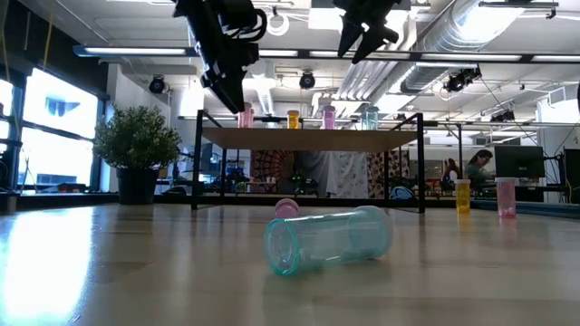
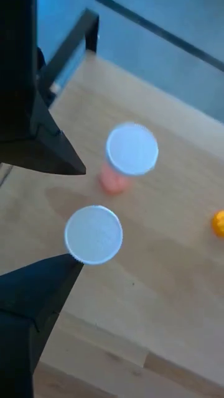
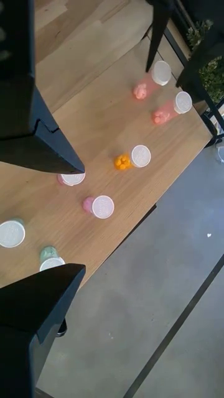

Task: Pick and place medicine bottles onto shelf by color
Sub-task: Put the bottom pink pill bottle on the shelf aligned with the other pink pill bottle, then put the top orange pill bottle on the shelf aligned with the other orange pill bottle

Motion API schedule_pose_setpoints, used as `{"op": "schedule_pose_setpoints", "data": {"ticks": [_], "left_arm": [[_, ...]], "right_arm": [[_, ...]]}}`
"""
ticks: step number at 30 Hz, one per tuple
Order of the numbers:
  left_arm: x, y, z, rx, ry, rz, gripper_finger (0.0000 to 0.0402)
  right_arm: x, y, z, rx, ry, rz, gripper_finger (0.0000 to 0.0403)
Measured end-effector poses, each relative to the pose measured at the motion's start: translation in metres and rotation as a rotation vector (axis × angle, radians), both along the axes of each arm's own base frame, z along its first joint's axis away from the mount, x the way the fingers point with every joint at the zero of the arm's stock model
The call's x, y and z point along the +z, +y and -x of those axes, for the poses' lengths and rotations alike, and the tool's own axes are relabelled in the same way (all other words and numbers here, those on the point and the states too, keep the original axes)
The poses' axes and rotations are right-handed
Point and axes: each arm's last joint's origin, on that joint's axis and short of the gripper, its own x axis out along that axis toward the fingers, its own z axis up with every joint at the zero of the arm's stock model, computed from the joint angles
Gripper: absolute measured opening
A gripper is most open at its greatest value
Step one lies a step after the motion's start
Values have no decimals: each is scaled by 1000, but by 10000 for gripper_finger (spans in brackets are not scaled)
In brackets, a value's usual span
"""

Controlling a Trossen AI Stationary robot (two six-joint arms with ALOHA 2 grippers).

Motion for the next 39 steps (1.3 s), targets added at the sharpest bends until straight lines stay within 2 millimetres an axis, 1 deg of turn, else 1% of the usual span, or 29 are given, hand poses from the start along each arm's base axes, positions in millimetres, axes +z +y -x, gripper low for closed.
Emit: {"op": "schedule_pose_setpoints", "data": {"ticks": [6, 11, 14, 16, 20, 22, 24, 27, 31, 36, 39], "left_arm": [[14, -3, 3, -14, 8, 20, 207], [15, -8, 1, -51, 2, 64, 207], [15, -12, 0, -79, 12, 62, 207], [19, -15, 2, -90, 6, 55, 207], [30, -21, 8, -96, -23, 32, 207], [38, -25, 13, -96, -48, 18, 207], [45, -30, 16, -96, -87, 13, 207], [55, -37, 19, -98, -144, -5, 207], [67, -45, 23, -101, -208, -34, 204], [71, -48, 27, -91, -222, -40, 204], [73, -48, 29, -89, -229, -46, 203]], "right_arm": [[0, 0, 0, 0, 0, 0, 240], [0, 0, 0, -1, 0, 0, 240], [0, 1, 1, 1, 10, -5, 240], [5, 3, 5, -1, 25, -9, 240], [22, 7, 15, -13, 23, 1, 240], [29, 7, 20, -23, 19, 7, 240], [32, 5, 27, -41, 37, 2, 240], [28, -2, 40, -100, 116, -25, 240], [14, -17, 55, -182, 221, -80, 240], [-3, -33, 72, -261, 286, -140, 240], [-15, -35, 90, -329, 318, -190, 240]]}}
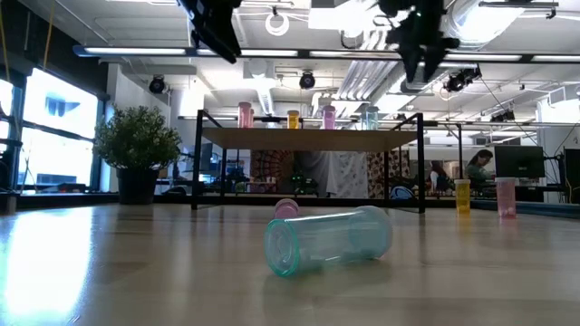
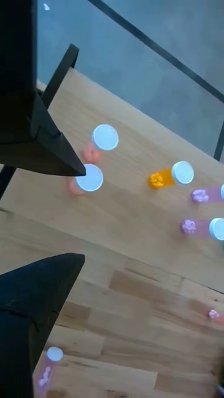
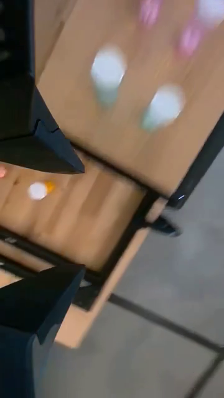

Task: Pick and place medicine bottles onto shelf by color
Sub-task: Put the top orange pill bottle on the shelf aligned with the other orange pill bottle

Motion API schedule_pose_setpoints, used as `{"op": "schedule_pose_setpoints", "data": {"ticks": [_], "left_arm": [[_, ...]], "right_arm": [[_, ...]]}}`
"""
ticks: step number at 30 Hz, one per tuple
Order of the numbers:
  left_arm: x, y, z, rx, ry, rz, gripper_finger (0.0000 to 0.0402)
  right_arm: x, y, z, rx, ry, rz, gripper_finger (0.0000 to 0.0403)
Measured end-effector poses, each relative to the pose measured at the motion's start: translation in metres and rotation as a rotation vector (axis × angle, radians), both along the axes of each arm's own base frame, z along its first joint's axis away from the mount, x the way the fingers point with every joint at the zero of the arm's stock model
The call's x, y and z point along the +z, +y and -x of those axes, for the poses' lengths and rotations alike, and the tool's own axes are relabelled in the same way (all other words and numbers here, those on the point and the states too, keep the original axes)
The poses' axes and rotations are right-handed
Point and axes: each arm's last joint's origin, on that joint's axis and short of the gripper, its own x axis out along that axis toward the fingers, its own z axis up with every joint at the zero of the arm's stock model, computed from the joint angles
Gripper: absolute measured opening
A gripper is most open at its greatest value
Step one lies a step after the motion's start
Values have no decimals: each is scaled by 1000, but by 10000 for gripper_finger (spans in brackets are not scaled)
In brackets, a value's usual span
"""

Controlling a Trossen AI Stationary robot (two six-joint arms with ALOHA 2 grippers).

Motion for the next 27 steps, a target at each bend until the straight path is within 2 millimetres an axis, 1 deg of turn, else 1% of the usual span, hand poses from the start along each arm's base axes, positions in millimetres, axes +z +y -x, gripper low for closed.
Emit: {"op": "schedule_pose_setpoints", "data": {"ticks": [3, 7, 12, 16, 19, 23, 27], "left_arm": [[1, 0, 1, 1, -6, -4, 203], [2, 0, 1, 2, -9, -7, 202], [2, 0, 0, 7, -17, -11, 202], [3, 1, -1, 15, -31, -12, 202], [4, 0, 0, 13, -34, -16, 203], [6, -2, 2, 9, -40, -24, 204], [10, -4, 6, 7, -50, -33, 202]], "right_arm": [[-13, 2, 18, -75, -27, -21, 239], [-30, 10, 39, -184, -120, -32, 234], [-57, 23, 56, -347, -153, -70, 224], [-80, 30, 60, -429, -163, -134, 217], [-101, 32, 60, -462, -178, -179, 212], [-130, 32, 59, -478, -187, -233, 206], [-151, 34, 60, -478, -182, -269, 204]]}}
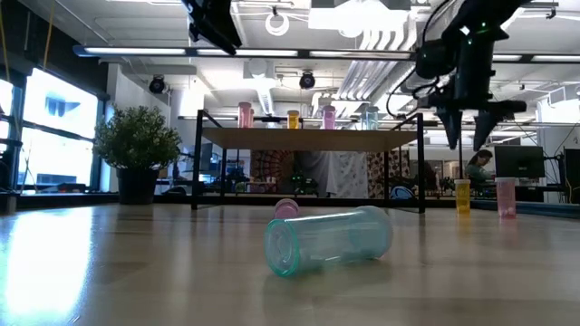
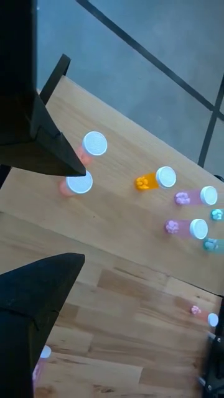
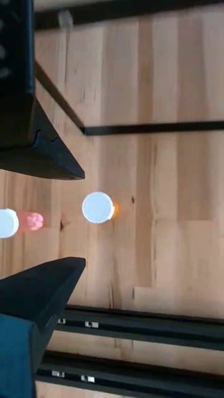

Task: Pick and place medicine bottles onto shelf by color
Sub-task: Put the top orange pill bottle on the shelf aligned with the other orange pill bottle

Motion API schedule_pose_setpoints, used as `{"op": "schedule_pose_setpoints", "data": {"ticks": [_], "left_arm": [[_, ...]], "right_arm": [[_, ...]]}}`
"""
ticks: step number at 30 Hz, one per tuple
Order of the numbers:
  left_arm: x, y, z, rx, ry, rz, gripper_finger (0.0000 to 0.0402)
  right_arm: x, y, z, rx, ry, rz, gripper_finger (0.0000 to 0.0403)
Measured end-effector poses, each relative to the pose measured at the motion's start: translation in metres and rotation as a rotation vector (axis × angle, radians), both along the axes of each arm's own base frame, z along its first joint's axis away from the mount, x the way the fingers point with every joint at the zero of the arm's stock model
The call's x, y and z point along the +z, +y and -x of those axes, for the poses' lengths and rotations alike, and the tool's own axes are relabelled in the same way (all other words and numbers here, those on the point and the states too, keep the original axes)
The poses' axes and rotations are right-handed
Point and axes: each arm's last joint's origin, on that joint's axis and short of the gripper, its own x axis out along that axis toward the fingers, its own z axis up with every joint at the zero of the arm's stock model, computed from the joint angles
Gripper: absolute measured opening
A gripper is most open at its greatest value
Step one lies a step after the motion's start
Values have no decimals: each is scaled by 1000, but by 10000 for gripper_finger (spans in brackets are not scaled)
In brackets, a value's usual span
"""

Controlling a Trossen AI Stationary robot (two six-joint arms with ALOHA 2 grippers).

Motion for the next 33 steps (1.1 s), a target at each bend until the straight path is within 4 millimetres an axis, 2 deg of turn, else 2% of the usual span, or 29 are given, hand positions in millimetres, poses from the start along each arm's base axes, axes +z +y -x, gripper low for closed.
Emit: {"op": "schedule_pose_setpoints", "data": {"ticks": [6, 11, 21, 33], "left_arm": [[2, -1, 1, 1, -6, -3, 203], [2, -1, 1, 1, -6, -2, 203], [2, -1, 2, -1, -5, -4, 200], [2, -1, 2, -12, 1, -13, 200]], "right_arm": [[-19, 2, 2, 13, 11, -18, 204], [-29, -4, 5, 0, -68, -24, 204], [-29, -14, 17, -54, -142, -47, 205], [-32, -14, 16, -121, -138, -69, 205]]}}
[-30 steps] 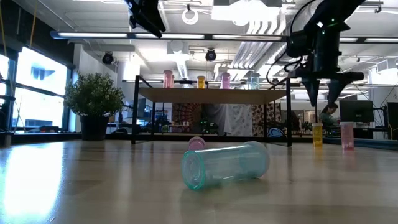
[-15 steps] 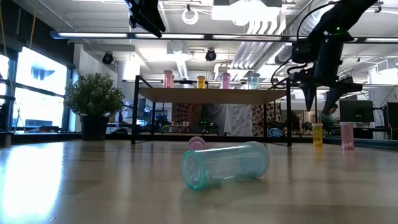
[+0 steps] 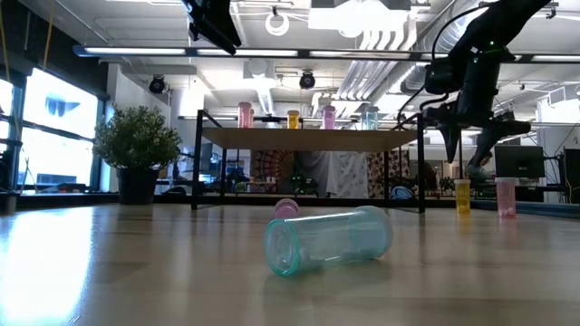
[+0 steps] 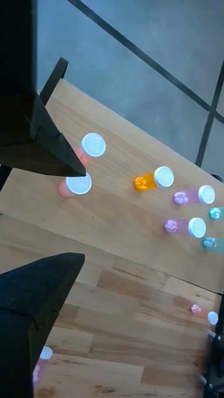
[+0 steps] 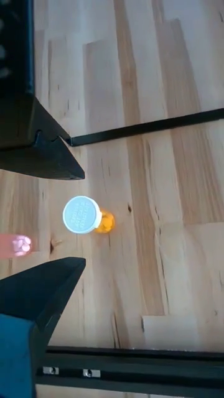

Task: Pick and place medicine bottles onto shelf by color
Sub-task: Put the top orange pill bottle on the shelf aligned with the other orange pill bottle

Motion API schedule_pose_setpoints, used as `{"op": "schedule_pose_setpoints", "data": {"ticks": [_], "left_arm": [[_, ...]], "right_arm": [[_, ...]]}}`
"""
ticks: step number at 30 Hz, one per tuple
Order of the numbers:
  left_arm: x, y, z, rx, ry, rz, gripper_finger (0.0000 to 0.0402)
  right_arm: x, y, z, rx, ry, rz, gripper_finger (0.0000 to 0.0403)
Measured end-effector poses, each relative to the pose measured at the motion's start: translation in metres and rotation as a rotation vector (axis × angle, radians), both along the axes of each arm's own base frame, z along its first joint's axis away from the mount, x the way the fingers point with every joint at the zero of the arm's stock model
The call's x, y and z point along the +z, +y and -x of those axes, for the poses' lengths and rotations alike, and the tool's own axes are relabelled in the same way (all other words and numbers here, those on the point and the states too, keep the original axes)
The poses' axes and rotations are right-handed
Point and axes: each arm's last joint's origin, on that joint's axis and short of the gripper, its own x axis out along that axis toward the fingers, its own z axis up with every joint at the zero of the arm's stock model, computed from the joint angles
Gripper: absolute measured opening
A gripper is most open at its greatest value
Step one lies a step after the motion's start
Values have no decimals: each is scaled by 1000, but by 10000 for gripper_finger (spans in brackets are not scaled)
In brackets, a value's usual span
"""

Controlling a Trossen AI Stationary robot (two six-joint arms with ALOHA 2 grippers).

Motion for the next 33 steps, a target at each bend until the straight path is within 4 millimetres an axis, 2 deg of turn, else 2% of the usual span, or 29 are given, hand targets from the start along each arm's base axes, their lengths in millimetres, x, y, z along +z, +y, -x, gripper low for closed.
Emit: {"op": "schedule_pose_setpoints", "data": {"ticks": [7, 14, 23, 33], "left_arm": [[0, 0, 0, -2, 1, -1, 200], [0, 0, 0, -13, 8, -11, 200], [0, 0, 0, -13, 8, -11, 200], [0, 0, 0, -25, 15, -22, 200]], "right_arm": [[-1, 0, 0, -37, -6, -13, 205], [-19, -2, -6, -10, 45, -76, 205], [-21, -5, -8, -25, 40, -43, 205], [-43, 1, -5, -51, 22, -73, 204]]}}
